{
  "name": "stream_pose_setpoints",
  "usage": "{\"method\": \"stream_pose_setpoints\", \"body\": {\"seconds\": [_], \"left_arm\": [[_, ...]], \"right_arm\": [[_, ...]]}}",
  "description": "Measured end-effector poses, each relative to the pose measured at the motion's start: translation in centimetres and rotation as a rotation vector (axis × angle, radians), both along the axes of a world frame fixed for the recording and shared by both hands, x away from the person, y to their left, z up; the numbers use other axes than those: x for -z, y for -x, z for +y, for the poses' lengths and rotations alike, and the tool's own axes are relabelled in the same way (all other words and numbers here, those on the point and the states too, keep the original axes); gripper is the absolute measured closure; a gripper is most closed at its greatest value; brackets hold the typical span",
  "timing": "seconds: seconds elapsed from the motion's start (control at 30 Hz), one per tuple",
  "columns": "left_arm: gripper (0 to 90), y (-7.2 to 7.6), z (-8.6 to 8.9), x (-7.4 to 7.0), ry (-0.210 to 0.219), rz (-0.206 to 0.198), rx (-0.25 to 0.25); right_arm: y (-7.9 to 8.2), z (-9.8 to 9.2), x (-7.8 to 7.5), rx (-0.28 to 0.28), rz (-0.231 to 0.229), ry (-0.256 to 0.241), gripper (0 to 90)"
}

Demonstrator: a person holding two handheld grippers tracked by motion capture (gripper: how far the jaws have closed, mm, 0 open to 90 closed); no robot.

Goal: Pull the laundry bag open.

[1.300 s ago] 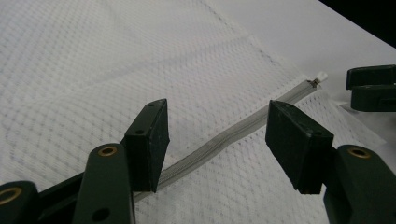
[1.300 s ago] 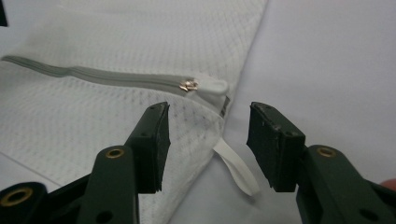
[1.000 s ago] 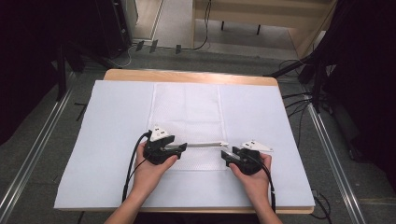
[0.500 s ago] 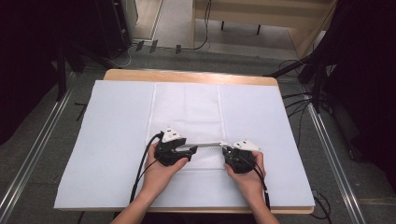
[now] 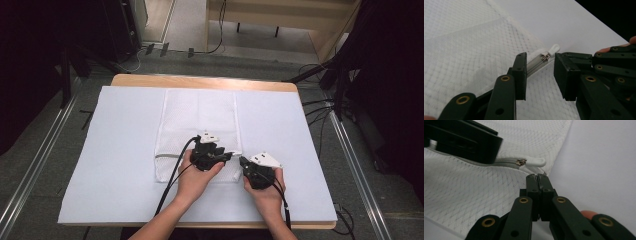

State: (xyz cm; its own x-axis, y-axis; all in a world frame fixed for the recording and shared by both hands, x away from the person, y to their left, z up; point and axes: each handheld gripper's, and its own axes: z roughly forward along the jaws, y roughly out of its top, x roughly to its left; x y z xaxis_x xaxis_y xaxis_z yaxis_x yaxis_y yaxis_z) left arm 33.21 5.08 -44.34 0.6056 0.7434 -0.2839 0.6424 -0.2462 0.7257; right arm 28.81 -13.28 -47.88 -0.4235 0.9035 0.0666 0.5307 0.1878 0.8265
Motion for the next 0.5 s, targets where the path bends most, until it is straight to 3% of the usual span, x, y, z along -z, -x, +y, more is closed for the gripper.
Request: {"method": "stream_pose_setpoints", "body": {"seconds": [0.17, 0.2, 0.37, 0.5], "left_arm": [[51.4, -0.8, -1.3, -0.1, 0.005, 0.012, -0.051], [49.4, -1.1, -2.0, -0.2, -0.017, 0.016, -0.066], [45.9, -1.6, -2.9, -0.1, -0.014, 0.033, -0.095], [41.2, -2.0, -3.7, 0.3, -0.042, 0.057, -0.099]], "right_arm": [[0.0, -0.1, -0.1, -0.01, -0.002, -0.015, 90.0], [0.1, 0.0, -0.1, -0.018, -0.007, -0.013, 90.0], [0.2, 0.1, -0.1, -0.029, -0.007, -0.017, 90.0], [0.2, 0.2, -0.2, -0.038, -0.011, -0.017, 90.0]]}}
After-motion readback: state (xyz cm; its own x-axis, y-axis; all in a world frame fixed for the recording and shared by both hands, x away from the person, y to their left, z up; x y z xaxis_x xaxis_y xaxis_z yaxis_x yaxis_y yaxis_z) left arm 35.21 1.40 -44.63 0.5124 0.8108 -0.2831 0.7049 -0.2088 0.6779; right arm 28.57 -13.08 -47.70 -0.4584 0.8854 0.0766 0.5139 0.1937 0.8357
